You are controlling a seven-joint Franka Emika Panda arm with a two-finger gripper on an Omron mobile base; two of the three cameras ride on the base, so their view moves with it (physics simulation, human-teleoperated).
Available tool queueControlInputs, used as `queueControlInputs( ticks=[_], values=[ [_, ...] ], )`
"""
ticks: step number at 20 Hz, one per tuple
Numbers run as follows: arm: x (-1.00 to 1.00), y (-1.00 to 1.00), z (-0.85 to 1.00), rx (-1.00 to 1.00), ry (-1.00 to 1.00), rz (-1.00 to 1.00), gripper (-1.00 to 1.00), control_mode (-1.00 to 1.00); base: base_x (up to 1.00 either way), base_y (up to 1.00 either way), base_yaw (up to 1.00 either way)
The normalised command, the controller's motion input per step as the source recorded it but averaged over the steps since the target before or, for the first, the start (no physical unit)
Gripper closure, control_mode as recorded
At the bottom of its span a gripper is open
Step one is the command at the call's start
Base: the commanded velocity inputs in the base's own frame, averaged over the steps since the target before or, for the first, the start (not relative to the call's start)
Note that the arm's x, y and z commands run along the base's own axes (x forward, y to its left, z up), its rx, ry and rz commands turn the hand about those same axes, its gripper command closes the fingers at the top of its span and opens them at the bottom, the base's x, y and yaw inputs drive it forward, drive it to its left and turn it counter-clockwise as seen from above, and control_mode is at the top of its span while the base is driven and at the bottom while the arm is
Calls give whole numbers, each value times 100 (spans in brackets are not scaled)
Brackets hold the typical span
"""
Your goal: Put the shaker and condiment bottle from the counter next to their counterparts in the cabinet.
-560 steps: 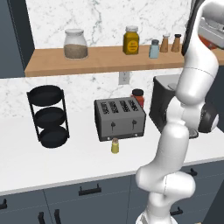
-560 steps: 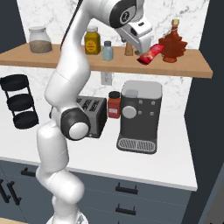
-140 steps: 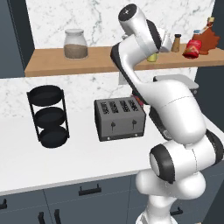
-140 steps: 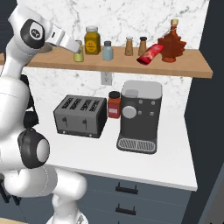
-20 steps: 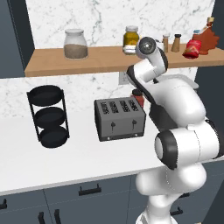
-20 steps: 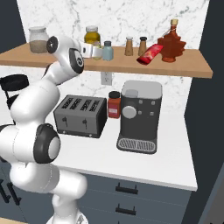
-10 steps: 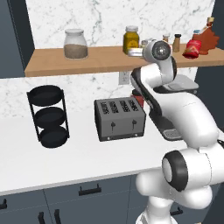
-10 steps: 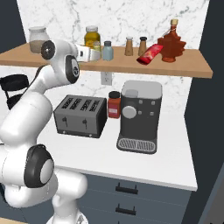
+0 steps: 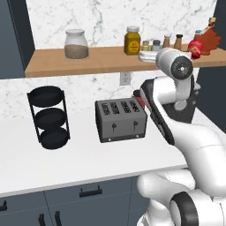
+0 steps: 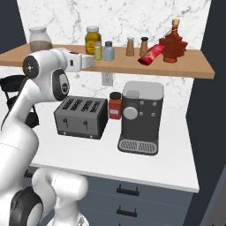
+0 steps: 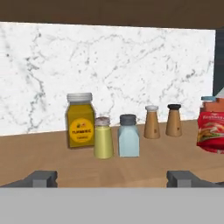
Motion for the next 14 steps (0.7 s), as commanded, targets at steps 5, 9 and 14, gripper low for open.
queueControlInputs(
  ticks=[5,9,14],
  values=[
    [-95,21,20,0,-17,3,-100,-100,0,0,0],
    [-98,31,12,-1,-17,6,-100,-100,0,0,0],
    [-95,24,5,-2,-16,6,-100,-100,0,0,0]
  ],
)
